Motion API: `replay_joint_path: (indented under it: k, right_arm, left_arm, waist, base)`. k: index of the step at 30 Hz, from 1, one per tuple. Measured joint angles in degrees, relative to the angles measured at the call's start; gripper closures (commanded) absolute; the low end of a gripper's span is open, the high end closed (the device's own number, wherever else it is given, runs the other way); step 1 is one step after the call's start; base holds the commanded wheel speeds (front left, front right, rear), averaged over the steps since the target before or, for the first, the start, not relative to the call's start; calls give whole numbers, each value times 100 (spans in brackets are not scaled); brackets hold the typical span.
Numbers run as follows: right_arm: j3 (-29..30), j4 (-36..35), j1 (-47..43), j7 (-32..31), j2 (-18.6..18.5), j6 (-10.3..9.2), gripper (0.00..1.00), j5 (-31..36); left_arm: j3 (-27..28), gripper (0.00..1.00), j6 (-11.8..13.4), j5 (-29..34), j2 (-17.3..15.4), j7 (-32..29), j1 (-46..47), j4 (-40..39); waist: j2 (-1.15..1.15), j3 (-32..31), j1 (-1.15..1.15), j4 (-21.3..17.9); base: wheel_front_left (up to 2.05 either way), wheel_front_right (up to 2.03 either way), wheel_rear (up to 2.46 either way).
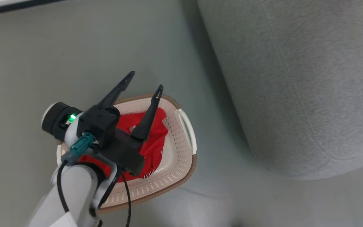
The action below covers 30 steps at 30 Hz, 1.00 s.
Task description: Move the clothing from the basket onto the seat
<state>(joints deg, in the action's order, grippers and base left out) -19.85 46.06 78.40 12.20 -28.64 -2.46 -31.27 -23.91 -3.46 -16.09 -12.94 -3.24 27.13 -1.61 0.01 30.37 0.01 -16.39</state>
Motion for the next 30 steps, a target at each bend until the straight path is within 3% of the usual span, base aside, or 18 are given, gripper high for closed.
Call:
replay_joint_path:
  k: [5, 11, 20, 22, 24, 25, 26, 30]
  right_arm:
    - [21, 379, 109, 49, 80, -14, 100, 4]
    - [5, 921, 41, 66, 293, -90, 100, 4]
    - [-162, 1566, -176, 107, 623, -56, 100, 8]
    - [-214, 1653, -185, 108, 676, -13, 85, 18]
    - [-264, 1739, -185, 110, 750, 27, 58, 67]
    - [-278, 1767, -187, 123, 790, 58, 50, 74]
    - [-289, 1796, -187, 133, 827, 102, 2, 74]
    - [-359, 1927, -284, 152, 953, 205, 0, 123]
  left_arm:
    - [79, 0, 2, 11, -143, -65, 13, -102]
    - [70, 0, 1, 123, -153, -136, 91, -190]
    - [27, 0, 0, 157, -160, -175, 96, -207]
    - [21, 0, 0, 159, -163, -180, 97, -205]
    - [25, 0, 1, 163, -176, -180, 97, -202]
    - [37, 0, 1, 163, -189, -180, 98, -198]
    - [57, 0, 10, 163, -199, -179, 98, -190]
    - [107, 0, 44, 163, -248, -170, 97, -113]
  waist:
    - [0, 325, -1, 107]
    - [0, 615, -1, 118]
    - [-1, 807, -2, 37]
    - [-1, 821, -1, 24]
    - [-1, 830, -2, 10]
    - [0, 832, -2, 1]
    - [-1, 832, -1, -12]
    - [-1, 799, -1, -82]
  base:
    - [0, 0, 0]
    - [0, 0, 0]
    - [0, 0, 0]
    - [0, 0, 0]
    - [0, 0, 0]
    - [0, 0, 0]
    - [0, 0, 0]
    - [0, 0, 0]
